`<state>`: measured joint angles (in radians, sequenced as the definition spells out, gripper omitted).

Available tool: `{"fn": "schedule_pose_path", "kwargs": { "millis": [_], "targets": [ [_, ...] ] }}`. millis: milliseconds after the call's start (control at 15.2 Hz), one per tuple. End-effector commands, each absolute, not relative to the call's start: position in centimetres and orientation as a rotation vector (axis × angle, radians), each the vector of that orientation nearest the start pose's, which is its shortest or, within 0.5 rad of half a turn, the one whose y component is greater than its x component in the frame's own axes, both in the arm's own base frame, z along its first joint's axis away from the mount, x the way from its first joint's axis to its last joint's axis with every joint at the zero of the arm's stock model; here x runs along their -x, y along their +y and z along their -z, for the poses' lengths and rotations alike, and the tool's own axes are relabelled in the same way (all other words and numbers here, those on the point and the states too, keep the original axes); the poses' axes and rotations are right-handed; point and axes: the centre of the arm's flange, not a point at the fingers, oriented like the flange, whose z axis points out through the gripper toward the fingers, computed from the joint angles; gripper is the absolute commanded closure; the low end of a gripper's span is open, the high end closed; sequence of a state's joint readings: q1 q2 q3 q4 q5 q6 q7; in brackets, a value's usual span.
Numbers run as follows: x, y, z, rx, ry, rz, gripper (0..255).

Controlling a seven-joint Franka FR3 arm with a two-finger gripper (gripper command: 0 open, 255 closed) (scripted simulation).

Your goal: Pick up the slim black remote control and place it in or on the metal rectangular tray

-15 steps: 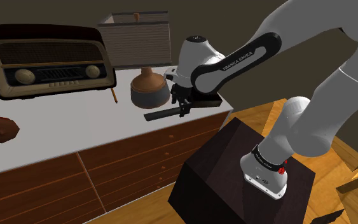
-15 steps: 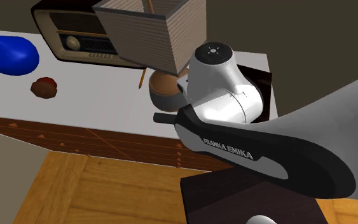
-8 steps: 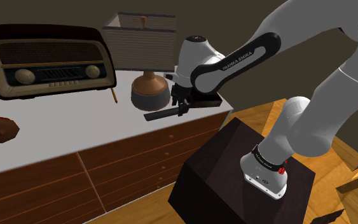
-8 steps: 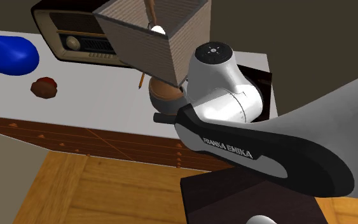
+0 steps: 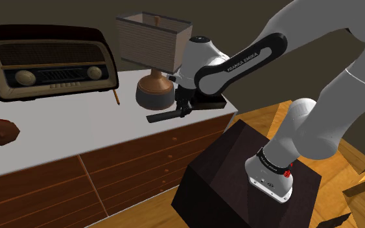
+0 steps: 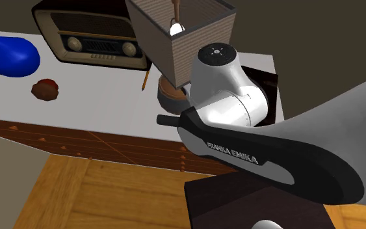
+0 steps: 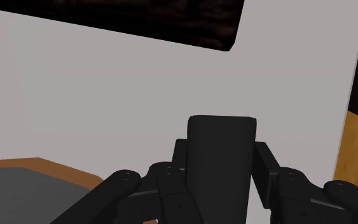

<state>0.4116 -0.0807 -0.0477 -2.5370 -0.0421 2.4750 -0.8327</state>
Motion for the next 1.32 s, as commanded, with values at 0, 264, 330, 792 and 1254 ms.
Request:
{"fn": "schedule_pose_path", "kwargs": {
  "millis": [0, 264, 330, 792, 1254],
  "targets": [
    [-42.5, 16.2, -30.2, 2.589, -1.828, 0.027, 255],
    [-42.5, 16.2, -32.3, 2.589, -1.828, 0.027, 255],
    [-42.5, 16.2, -32.9, 2.589, -1.828, 0.027, 255],
    [-42.5, 16.2, -36.5, 2.589, -1.828, 0.027, 255],
    [-42.5, 16.2, -40.2, 2.589, -1.828, 0.027, 255]
  ]
}}
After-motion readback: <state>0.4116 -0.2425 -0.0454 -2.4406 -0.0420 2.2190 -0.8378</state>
